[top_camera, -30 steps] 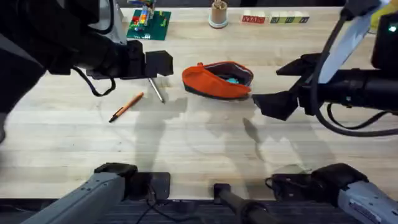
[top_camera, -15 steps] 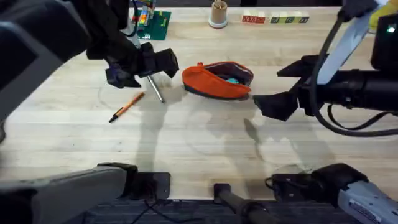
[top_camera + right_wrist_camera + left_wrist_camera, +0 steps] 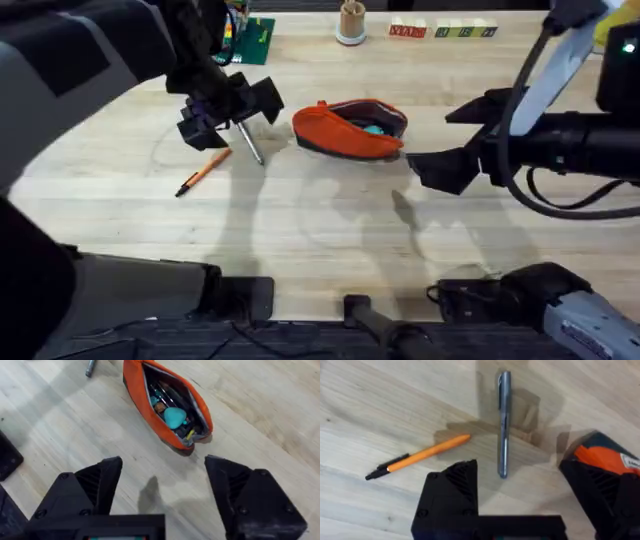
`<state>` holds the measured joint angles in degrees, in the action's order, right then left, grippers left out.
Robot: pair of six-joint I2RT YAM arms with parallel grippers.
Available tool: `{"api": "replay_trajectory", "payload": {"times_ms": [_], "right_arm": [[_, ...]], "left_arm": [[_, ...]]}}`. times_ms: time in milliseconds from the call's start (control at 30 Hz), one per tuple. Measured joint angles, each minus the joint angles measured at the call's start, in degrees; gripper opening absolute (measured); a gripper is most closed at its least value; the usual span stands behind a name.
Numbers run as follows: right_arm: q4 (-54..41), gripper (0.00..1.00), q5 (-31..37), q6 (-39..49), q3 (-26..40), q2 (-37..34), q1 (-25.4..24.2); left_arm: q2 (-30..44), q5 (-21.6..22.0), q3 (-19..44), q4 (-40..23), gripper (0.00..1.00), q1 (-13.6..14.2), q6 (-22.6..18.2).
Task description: Unzip the bag, pick up the pens from the table one at a time and place them inside, then zip the bag closed.
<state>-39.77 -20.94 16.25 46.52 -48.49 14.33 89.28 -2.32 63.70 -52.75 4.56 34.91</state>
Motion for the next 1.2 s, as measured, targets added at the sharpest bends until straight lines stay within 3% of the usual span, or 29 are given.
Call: {"api": "replay_trajectory", "payload": {"times_ms": [333,567,867,933,1100,1133,1200], "right_arm": [[0.0,0.997,0.0,0.0,0.0,0.0,0.0],[0.0,0.998,0.0,0.0,0.0,0.0,0.0],[-0.1,0.997,0.2,0.0,0.0,0.0,0.0],[-0.1,0.997,0.2,0.0,0.0,0.0,0.0],[-0.1,0.997,0.2,0.0,0.0,0.0,0.0],[-0.1,0.997,0.2,0.0,0.0,0.0,0.0],[-0.1,0.997,0.2,0.0,0.0,0.0,0.0]], "left_arm": [[4.0,2.6,0.0,3.7,0.995,2.3,0.7],[9.6,2.6,0.0,5.2,0.995,2.3,1.2],[10.0,3.7,0.0,5.7,0.931,2.3,2.0],[10.0,4.1,0.0,5.7,0.806,2.3,2.0],[10.1,4.0,0.0,6.2,0.157,2.3,2.0],[10.1,4.0,0.0,6.2,0.08,2.3,2.2],[10.1,4.0,0.0,6.3,0.052,2.3,2.1]]}}
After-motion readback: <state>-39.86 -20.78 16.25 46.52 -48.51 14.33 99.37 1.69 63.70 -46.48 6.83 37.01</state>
